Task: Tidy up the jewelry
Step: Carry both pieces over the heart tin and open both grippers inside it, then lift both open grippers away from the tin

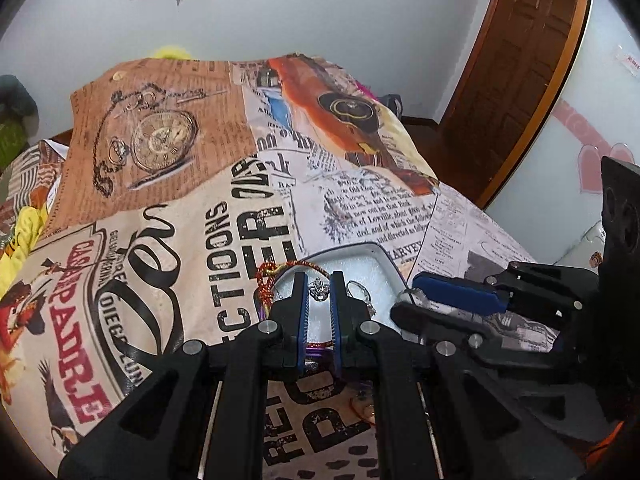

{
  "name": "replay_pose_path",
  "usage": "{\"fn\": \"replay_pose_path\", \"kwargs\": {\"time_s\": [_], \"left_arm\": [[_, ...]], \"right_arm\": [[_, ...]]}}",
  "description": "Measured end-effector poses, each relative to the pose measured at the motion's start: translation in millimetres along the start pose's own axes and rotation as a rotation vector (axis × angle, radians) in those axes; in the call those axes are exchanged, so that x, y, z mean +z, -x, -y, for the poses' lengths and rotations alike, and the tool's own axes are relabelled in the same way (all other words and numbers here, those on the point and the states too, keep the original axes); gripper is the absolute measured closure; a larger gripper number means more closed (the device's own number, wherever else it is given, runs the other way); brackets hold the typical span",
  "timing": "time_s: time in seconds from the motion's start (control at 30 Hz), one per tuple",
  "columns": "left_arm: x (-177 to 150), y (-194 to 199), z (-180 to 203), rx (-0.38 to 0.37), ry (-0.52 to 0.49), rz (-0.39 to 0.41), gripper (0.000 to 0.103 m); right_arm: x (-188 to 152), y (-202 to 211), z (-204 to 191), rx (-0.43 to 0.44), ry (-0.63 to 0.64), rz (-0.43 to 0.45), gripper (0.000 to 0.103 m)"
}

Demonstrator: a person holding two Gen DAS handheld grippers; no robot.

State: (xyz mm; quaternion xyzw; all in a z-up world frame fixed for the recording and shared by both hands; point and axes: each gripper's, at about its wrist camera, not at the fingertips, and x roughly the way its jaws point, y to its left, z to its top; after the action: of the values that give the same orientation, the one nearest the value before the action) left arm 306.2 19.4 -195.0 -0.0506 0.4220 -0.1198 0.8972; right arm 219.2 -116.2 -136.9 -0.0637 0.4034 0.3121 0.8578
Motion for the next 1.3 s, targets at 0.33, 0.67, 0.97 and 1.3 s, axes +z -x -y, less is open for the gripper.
{"fn": "replay_pose_path", "kwargs": {"time_s": [0.33,0.67,0.97,1.3], "left_arm": [[-1,3,-3,-0.002,0.015,-0.014,0.095],[0,29,-2,0.035,0.009,0.015,0.083],[-4,62,9,0.064,-0.028,0.049,0.079],[-17,98,20,0.081,-0.036,0.066,0.076]], "right_arm": [[-5,-9,-8,-0.021,0.048,-0.031,0.083],[-3,-8,-12,-0.019,0.045,-0.068,0.082],[2,17,-13,-0.045,0.031,-0.035,0.081],[0,57,-18,-0.085,0.017,0.022,0.065]]}}
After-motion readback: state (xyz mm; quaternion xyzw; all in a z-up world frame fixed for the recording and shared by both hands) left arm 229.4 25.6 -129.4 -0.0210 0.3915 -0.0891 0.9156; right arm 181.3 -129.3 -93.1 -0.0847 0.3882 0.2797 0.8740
